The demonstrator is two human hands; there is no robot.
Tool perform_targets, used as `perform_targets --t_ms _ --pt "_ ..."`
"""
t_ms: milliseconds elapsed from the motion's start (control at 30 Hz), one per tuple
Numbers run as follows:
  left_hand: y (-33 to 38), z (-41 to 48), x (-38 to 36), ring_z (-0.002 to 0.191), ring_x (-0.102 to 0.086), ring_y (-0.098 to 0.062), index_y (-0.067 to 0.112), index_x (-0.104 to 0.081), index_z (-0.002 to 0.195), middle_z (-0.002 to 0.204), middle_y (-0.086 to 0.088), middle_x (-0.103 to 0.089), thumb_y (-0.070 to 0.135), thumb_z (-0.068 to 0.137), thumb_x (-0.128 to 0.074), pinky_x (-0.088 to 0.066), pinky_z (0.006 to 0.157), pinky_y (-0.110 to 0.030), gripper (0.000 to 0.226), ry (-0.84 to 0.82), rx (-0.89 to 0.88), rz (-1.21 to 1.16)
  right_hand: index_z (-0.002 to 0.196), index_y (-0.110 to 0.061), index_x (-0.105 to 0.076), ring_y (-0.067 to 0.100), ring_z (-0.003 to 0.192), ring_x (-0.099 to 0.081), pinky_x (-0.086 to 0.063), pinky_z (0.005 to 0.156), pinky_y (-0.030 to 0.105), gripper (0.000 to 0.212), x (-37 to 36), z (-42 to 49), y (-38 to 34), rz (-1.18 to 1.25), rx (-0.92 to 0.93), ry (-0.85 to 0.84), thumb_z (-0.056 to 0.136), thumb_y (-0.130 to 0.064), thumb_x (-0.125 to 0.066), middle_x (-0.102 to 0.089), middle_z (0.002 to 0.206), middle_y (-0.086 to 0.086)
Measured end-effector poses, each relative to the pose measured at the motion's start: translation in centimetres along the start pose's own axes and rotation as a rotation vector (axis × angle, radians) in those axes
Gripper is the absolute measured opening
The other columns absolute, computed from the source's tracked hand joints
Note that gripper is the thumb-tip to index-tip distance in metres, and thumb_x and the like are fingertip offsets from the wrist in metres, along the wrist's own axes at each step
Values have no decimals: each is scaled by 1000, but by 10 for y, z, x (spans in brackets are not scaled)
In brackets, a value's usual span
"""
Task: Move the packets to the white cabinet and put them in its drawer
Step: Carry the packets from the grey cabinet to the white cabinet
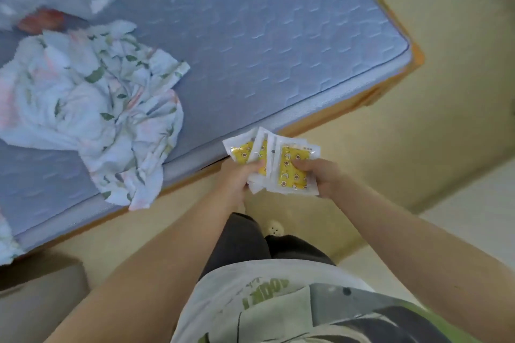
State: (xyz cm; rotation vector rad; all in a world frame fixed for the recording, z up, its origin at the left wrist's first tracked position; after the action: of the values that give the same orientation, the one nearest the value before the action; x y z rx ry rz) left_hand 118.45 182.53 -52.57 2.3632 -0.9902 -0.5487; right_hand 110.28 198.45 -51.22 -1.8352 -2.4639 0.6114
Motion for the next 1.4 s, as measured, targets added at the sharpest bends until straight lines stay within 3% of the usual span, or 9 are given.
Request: perform_targets --t_ms 333,433,533,600,800,967,1100,1233,1400 --pt "33 81 -264 83 -70 -20 7 -65 105 95 -5 -71 -10 79 -66 -55 67 -30 31 -426 62 446 97 -9 -60 24 79 -66 -53 60 40 9 194 -18 -89 460 85 232 90 -4 -60 -68 95 9" --pt "40 107 -341 84 -68 -21 12 -64 101 93 -4 -71 -9 82 -65 -55 76 -35 28 -522 123 530 96 -9 -61 24 79 -67 -57 53 35 8 251 -17 -127 525 95 294 89 -4 -61 -69 95 9" --pt "50 137 -409 97 -67 -26 13 -64 109 104 -5 -71 9 82 -72 -52 90 -43 29 -562 182 649 98 -5 -64 27 82 -70 -56 67 42 16 309 -20 -167 517 92 387 83 -2 -68 -71 97 11" --pt "59 154 -452 108 -64 -26 13 -61 119 116 -4 -68 25 73 -82 -48 98 -46 52 -570 194 815 102 -4 -66 29 87 -71 -56 77 45 27 349 -25 -196 457 84 456 77 -4 -75 -72 100 13" --pt "65 182 -584 110 -62 -20 12 -58 125 119 -1 -66 25 71 -83 -46 101 -39 60 -726 246 1064 105 -7 -65 28 89 -71 -54 88 47 51 462 -28 -266 298 108 524 61 -19 -88 -73 98 9" --pt "59 204 -694 90 -64 -10 13 -60 110 104 3 -67 5 85 -70 -51 74 -24 28 -766 234 1113 110 -6 -64 27 93 -71 -53 90 47 35 538 -18 -312 365 139 416 78 -11 -77 -72 103 9" --pt "66 234 -779 92 -65 -15 12 -62 110 105 0 -68 2 83 -70 -52 74 -25 30 -693 237 1061 115 -5 -63 28 99 -68 -53 88 45 34 614 -4 -358 450 107 332 82 -7 -71 -70 112 12" --pt "83 256 -859 100 -67 -25 16 -66 105 110 -7 -70 2 83 -70 -52 93 -43 26 -593 255 926 111 -5 -65 27 98 -68 -52 91 46 31 690 -7 -429 358 82 344 81 -7 -71 -70 110 12" --pt "123 284 -921 100 -68 -28 7 -66 113 110 -12 -70 -1 86 -65 -53 90 -44 27 -530 284 721 103 -5 -64 28 97 -65 -52 87 43 14 738 6 -538 273 110 244 89 -5 -62 -68 110 13"
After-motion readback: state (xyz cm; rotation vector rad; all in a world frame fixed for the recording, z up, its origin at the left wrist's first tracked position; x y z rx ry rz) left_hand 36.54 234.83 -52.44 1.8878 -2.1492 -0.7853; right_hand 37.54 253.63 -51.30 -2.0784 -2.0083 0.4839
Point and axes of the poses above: each hand's wrist, its own z-axis towards the middle knuckle, its own x-axis out of the back of the hand, y = z × x, the point moved 8 cm from there along z, towards the middle knuckle
